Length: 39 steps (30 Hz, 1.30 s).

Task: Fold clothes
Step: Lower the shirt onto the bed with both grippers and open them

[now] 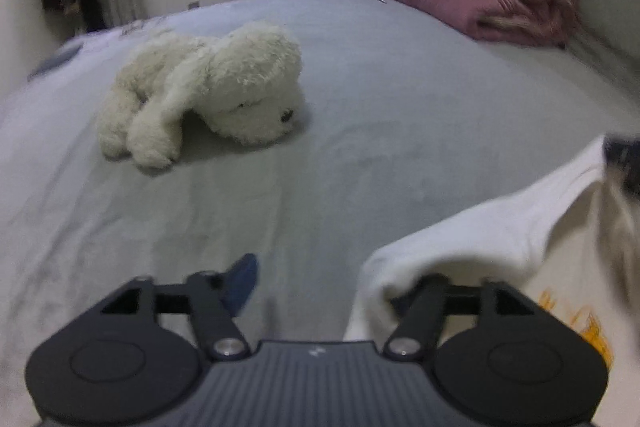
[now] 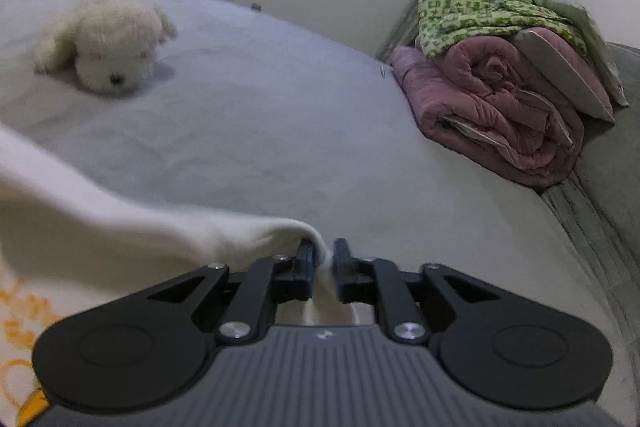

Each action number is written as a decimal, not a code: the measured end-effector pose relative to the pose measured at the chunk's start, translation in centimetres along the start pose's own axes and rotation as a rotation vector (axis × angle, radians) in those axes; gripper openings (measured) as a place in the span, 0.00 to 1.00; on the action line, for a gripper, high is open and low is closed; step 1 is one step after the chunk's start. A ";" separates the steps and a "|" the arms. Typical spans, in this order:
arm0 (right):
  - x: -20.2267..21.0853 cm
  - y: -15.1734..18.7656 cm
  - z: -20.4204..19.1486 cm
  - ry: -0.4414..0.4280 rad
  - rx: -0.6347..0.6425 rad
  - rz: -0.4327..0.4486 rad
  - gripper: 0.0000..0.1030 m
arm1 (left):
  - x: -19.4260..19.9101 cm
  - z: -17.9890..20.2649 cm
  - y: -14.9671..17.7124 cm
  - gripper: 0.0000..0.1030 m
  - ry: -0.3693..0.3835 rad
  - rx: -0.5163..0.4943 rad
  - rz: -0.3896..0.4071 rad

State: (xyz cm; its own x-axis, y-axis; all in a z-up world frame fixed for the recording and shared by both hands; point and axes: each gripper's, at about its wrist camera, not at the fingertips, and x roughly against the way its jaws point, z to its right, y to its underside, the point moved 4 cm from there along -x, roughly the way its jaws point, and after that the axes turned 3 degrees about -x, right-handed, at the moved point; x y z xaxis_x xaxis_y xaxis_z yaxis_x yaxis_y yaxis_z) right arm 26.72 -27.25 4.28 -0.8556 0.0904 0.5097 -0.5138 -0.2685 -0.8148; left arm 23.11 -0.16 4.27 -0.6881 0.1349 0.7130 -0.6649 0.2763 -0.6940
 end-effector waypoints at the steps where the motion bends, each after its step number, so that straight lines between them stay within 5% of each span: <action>1: 0.8 0.1 0.8 -0.021 -0.056 -0.001 0.33 | 0.5 -0.4 0.3 0.74 -0.008 -0.002 -0.001; 2: 1.6 0.2 1.6 -0.041 -0.112 -0.002 0.47 | 1.1 -0.8 0.6 0.74 -0.004 0.014 -0.002; 3: 2.4 0.3 2.4 -0.058 -0.160 -0.003 0.49 | 1.7 -1.1 0.9 0.74 -0.002 0.029 0.001; 11: 12.2 4.0 3.0 -0.070 -0.114 0.011 0.49 | 6.7 -0.8 2.7 0.78 -0.069 -0.046 0.046; 17: 18.3 8.5 2.8 -0.082 -0.141 -0.025 0.49 | 8.2 -0.8 0.8 0.78 -0.101 0.000 0.078; 22: 20.4 10.3 2.1 -0.092 -0.171 -0.061 0.49 | 5.3 -0.3 -1.5 0.80 -0.190 0.075 -0.057; 24: 21.3 10.8 1.8 -0.108 -0.159 -0.071 0.49 | 4.9 -0.7 -1.4 0.84 -0.117 0.147 -0.116; 27: 22.2 12.0 2.1 -0.146 -0.182 -0.098 0.49 | 5.5 -2.7 -0.1 0.88 0.099 0.401 -0.149; 29: 22.7 12.8 1.8 -0.171 -0.180 -0.115 0.49 | 6.6 -3.9 1.3 0.88 0.125 0.541 -0.150; 32: 23.4 14.1 0.9 -0.204 -0.162 -0.137 0.49 | 10.6 -1.7 2.9 0.88 -0.061 0.316 -0.117; 34: 23.8 14.8 0.5 -0.235 -0.155 -0.154 0.49 | 13.1 1.0 4.9 0.88 -0.046 0.128 -0.066; 39: 24.5 16.1 0.3 -0.264 -0.162 -0.195 0.49 | 19.1 7.1 12.3 0.88 -0.037 -0.017 -0.010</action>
State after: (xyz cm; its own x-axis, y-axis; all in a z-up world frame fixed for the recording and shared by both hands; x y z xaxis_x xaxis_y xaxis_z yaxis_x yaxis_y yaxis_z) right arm -2.50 -29.64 3.68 -0.7058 -0.1318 0.6960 -0.6867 -0.1138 -0.7179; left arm -0.29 -0.90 8.64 -0.6920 0.0972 0.7153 -0.6669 0.2933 -0.6850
